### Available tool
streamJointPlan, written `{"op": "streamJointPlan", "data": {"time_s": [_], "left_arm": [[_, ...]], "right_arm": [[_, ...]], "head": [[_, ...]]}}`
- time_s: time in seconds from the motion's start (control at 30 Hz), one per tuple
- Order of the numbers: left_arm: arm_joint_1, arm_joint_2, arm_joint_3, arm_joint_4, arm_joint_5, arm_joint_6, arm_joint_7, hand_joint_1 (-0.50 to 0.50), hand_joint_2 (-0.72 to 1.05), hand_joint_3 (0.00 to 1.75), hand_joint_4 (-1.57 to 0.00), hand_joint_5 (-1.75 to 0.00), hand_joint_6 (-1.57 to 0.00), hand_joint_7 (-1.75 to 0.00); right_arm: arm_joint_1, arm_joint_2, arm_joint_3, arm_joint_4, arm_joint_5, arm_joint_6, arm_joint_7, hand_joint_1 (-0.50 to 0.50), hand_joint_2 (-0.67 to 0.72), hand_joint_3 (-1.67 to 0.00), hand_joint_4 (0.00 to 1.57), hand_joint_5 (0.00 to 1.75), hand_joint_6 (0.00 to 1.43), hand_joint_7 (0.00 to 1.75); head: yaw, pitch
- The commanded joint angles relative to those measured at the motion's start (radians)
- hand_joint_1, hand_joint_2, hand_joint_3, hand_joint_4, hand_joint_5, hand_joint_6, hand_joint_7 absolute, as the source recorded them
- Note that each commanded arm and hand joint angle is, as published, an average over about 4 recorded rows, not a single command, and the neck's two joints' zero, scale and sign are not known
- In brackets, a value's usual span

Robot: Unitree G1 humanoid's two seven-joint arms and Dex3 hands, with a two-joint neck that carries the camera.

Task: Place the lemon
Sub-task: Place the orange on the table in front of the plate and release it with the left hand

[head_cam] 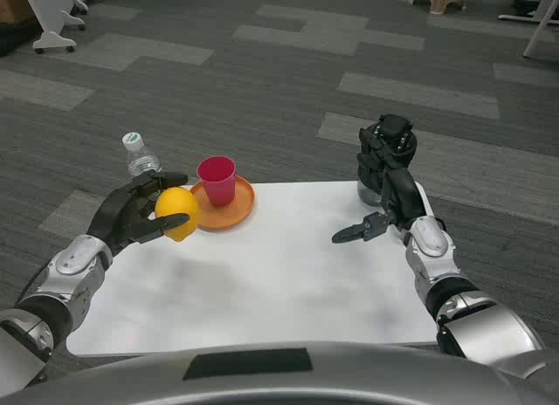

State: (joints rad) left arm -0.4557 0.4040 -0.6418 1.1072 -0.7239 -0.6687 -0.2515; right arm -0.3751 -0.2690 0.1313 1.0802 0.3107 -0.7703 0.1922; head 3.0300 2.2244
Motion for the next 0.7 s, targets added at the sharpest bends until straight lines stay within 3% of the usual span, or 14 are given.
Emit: {"op": "streamJointPlan", "data": {"time_s": [0.03, 0.13, 0.27, 0.43, 0.7], "left_arm": [[-0.026, -0.001, -0.003, -0.012, -0.029, -0.009, 0.006, 0.5, 0.99, 0.09, -1.31, -1.75, -0.65, -0.91], [-0.026, -0.002, -0.003, -0.012, -0.029, -0.008, 0.006, 0.5, 1.05, 0.09, -1.31, -1.75, -0.63, -0.91], [-0.026, -0.002, -0.003, -0.012, -0.029, -0.008, 0.006, 0.5, 0.96, 0.04, -1.31, -1.75, -0.63, -0.91], [-0.026, -0.002, -0.004, -0.012, -0.029, -0.008, 0.006, 0.5, 1.0, 0.09, -1.31, -1.75, -0.63, -0.91], [-0.029, -0.002, -0.024, 0.0, -0.02, -0.007, 0.009, 0.5, 0.96, 0.07, -1.31, -1.75, -0.65, -0.91]], "right_arm": [[-0.028, -0.012, -0.001, 0.001, 0.005, 0.009, -0.008, -0.08, 0.09, -0.24, 0.0, 0.39, 0.0, 0.0], [-0.028, -0.011, -0.001, 0.001, 0.005, 0.009, -0.008, -0.08, 0.09, -0.24, 0.0, 0.39, 0.0, 0.0], [-0.029, -0.012, 0.001, 0.001, 0.005, 0.009, -0.008, -0.08, 0.09, -0.24, 0.0, 0.39, 0.0, 0.0], [-0.03, -0.012, 0.002, 0.001, 0.005, 0.009, -0.008, -0.08, 0.09, -0.24, 0.0, 0.39, 0.0, 0.0], [-0.03, -0.011, 0.002, 0.001, 0.005, 0.01, -0.008, -0.08, 0.09, -0.24, 0.0, 0.39, 0.0, 0.0]], "head": [[0.024, 0.042], [0.015, 0.025], [0.015, 0.024], [0.018, 0.022], [0.107, -0.018]]}}
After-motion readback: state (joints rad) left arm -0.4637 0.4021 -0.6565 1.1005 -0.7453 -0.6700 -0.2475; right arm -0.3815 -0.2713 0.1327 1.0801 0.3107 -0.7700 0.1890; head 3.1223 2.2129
